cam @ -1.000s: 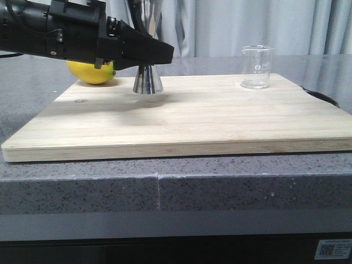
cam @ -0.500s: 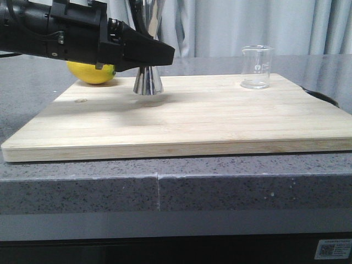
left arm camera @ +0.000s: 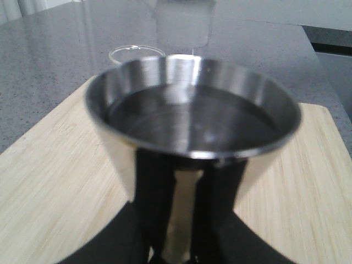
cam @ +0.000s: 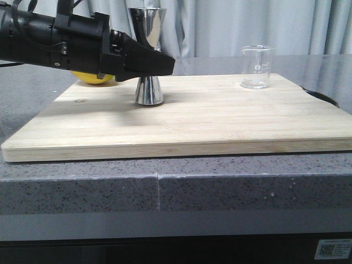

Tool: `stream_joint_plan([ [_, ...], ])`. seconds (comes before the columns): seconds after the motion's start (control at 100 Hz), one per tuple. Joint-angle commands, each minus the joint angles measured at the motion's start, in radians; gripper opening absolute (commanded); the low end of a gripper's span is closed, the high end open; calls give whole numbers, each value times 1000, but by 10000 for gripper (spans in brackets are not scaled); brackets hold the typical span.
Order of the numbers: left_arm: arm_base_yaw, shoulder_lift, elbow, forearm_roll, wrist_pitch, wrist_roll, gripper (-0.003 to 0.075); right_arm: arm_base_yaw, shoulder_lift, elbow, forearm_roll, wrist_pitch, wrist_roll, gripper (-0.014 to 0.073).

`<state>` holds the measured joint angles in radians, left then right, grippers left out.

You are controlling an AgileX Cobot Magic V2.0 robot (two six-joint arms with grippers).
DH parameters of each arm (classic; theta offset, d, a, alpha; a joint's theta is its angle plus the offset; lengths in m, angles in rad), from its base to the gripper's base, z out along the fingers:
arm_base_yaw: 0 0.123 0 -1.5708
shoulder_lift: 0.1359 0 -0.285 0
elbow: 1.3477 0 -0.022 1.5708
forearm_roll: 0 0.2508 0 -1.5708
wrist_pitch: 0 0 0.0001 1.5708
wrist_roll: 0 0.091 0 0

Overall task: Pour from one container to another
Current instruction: 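Lower the filled jigger onto the board with the left gripper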

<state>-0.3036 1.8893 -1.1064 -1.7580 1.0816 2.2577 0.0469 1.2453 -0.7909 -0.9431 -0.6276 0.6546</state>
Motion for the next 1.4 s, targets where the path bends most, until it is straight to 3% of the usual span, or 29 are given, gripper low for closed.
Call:
stream_joint_plan([
  [0.0, 16, -47, -29, -93, 74, 4, -19, -6, -32, -24, 25, -52, 1, 454],
  [1.39, 51, -10, -29, -93, 113, 4, -19, -6, -32, -24, 25, -55, 1, 448],
])
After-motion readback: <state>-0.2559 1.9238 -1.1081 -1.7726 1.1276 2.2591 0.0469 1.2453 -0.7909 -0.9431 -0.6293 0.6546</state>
